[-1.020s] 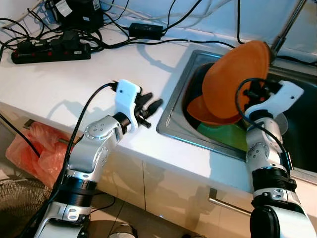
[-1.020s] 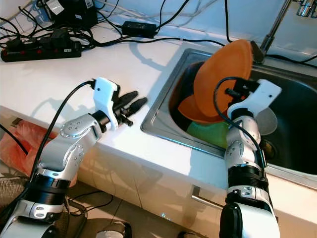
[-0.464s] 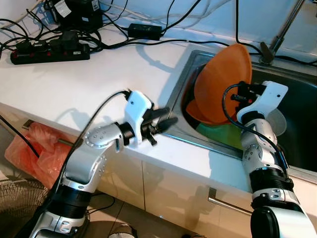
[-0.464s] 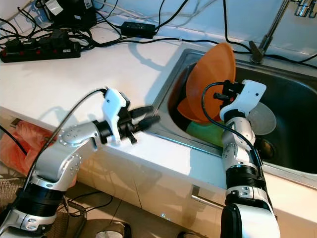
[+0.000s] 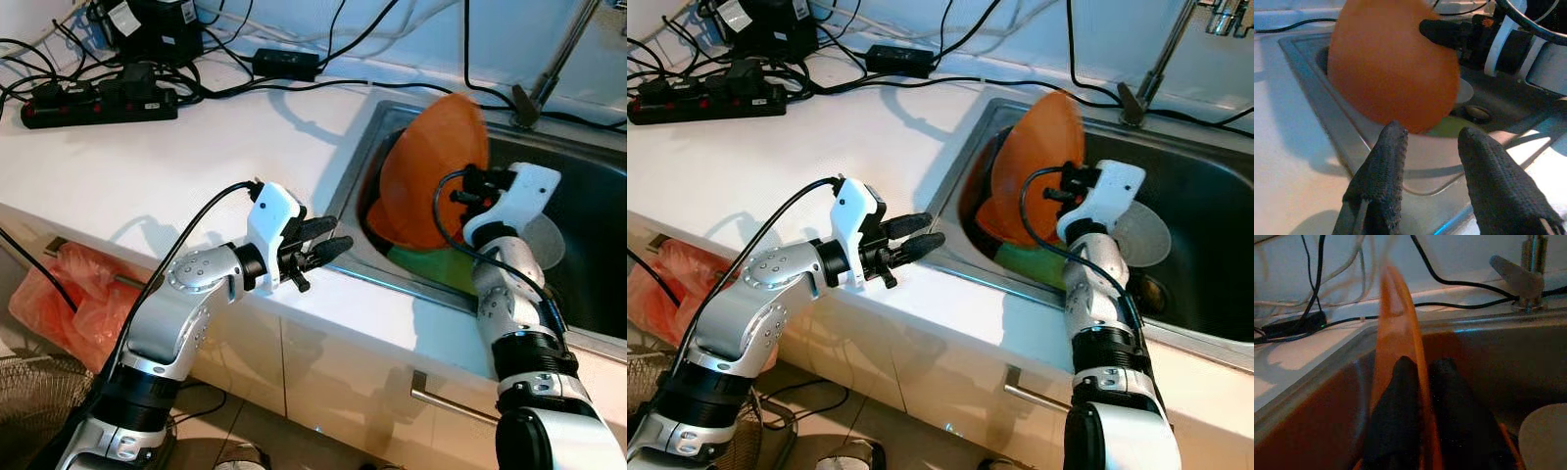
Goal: Kitchen organization
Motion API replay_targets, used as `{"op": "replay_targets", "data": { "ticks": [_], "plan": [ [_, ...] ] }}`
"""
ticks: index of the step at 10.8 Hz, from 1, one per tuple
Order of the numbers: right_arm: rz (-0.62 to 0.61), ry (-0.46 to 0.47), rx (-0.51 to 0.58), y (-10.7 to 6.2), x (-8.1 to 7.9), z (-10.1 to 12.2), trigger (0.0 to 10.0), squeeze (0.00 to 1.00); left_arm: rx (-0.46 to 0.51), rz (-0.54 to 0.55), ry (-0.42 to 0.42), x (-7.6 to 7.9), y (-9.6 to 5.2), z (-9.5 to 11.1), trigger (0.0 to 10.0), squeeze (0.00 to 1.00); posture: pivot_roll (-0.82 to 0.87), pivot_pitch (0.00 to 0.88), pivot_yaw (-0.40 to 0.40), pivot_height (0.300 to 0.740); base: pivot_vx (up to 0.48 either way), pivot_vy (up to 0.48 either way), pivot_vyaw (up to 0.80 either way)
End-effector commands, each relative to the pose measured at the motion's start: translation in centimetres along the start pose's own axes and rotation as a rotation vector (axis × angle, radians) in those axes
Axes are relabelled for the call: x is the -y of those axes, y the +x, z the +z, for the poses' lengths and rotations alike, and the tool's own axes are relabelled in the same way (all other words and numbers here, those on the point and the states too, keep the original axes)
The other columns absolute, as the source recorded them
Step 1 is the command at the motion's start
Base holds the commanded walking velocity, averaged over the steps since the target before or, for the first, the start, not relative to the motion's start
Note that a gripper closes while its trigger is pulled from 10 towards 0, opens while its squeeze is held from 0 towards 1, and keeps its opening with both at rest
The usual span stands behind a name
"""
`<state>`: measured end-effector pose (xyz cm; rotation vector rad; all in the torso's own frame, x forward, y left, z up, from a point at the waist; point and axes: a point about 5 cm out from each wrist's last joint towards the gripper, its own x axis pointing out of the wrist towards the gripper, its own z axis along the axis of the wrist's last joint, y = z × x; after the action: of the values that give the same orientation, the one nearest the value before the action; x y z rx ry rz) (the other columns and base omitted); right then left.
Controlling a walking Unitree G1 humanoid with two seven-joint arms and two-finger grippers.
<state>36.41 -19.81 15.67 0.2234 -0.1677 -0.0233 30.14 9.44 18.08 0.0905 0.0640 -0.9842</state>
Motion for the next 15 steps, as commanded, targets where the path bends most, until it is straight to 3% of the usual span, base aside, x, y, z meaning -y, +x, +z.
{"op": "replay_targets", "data": {
  "ticks": [1,2,3,4,7,10,11,13,15],
  "plan": [
    [-0.001,-0.002,-0.032,-0.3,0.0,-1.0,10.0,1.00,0.007,-0.027,0.008,0.5,0.1,0.3,10.0,0.00,0.23,0.092,-0.021,0.740,0.000,0.000,0.00],
    [0.000,0.000,-0.030,-0.3,-0.1,-1.0,10.0,0.96,0.006,-0.024,0.009,0.4,0.0,0.3,10.0,0.00,0.23,0.089,-0.020,0.740,0.000,0.000,0.00],
    [0.001,-0.002,-0.025,-0.2,-0.2,-0.9,10.0,0.00,0.006,-0.022,0.009,0.4,0.0,0.3,10.0,0.00,0.23,0.088,-0.020,0.740,0.000,0.000,0.00],
    [-0.002,-0.001,-0.016,-0.1,-0.2,-0.6,10.0,0.00,0.007,-0.018,0.009,0.4,0.0,0.3,10.0,0.00,0.23,0.088,-0.021,0.740,0.000,0.000,0.00],
    [-0.047,-0.001,0.148,0.5,0.2,2.6,10.0,0.00,0.061,0.092,0.016,-0.7,0.1,0.9,10.0,0.00,0.22,0.096,-0.022,0.740,0.000,0.000,0.00],
    [0.003,-0.043,0.285,0.3,-1.1,5.1,10.0,0.00,0.225,0.397,-0.011,-3.4,0.0,2.3,10.0,0.00,0.21,0.102,-0.023,0.740,0.000,0.000,0.00],
    [0.047,-0.075,0.300,0.2,-1.8,5.3,10.0,0.00,0.279,0.537,-0.004,-4.5,-0.5,2.9,10.0,0.00,0.20,0.106,-0.024,0.740,0.000,0.000,0.00],
    [0.113,-0.151,0.258,-0.8,-2.7,3.7,10.0,0.00,0.349,0.763,0.040,-6.1,-1.3,3.4,10.0,0.00,0.21,0.110,-0.025,0.740,0.000,0.000,0.00],
    [0.123,-0.161,0.239,-1.5,-2.9,2.8,10.0,0.00,0.381,0.860,0.058,-6.7,-1.8,3.3,10.0,0.00,0.20,0.112,-0.023,0.740,0.000,0.000,0.00]
  ]
}}
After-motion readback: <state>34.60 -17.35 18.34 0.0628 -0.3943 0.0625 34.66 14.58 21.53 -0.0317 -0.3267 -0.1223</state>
